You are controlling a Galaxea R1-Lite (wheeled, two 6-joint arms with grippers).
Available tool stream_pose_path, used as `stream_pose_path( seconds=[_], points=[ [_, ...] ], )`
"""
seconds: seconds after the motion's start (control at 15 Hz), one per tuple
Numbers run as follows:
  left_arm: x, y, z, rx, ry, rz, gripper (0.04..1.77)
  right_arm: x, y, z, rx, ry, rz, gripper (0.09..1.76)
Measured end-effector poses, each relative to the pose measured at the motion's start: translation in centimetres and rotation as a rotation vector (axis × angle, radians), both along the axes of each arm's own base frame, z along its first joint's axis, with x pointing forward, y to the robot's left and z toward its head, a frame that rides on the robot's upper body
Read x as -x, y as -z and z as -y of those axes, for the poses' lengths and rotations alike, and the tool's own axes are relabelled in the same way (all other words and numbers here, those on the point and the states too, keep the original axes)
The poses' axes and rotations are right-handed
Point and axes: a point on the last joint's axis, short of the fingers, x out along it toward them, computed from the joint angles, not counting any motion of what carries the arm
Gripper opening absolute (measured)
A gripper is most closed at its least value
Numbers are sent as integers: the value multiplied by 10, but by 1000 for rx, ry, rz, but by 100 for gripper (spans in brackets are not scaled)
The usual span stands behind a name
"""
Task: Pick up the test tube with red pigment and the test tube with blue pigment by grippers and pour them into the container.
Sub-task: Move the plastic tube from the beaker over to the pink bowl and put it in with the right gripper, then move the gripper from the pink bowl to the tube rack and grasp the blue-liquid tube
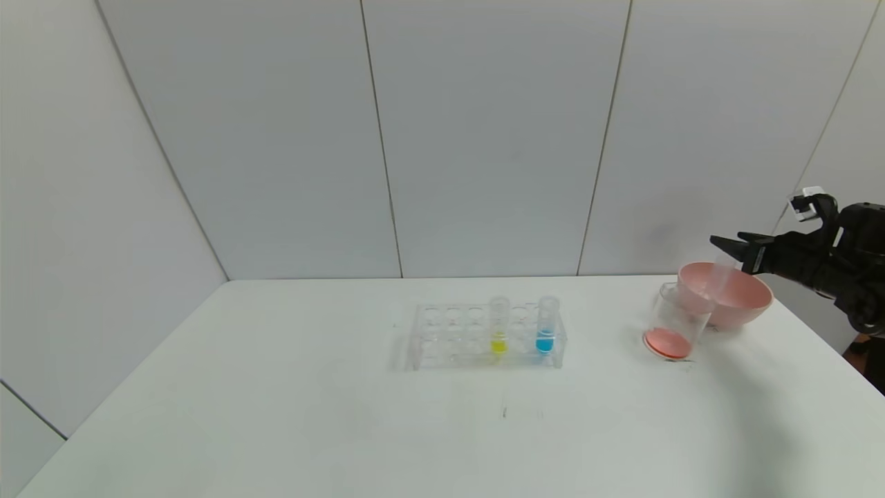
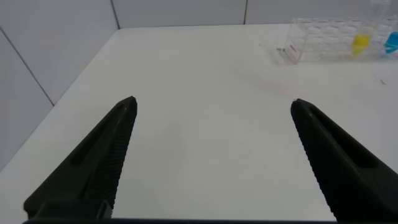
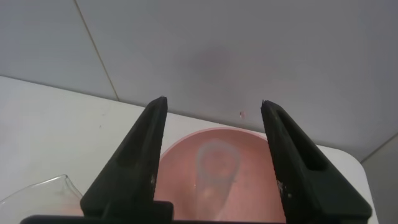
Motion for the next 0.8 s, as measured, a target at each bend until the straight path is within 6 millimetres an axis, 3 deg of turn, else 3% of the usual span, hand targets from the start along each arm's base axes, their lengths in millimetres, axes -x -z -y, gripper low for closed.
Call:
stream_pose_path(
  seconds=[0.2,0.4,0.8],
  points=[
    [0,0,0,0,0,0,176,9,-9,-2,0,3,5,130],
    [0,0,0,0,0,0,176,32,-17,-11,-5,2,-12,143],
    [0,0,0,0,0,0,176,111,-22,-60,-35,19,-113,158]
  ],
)
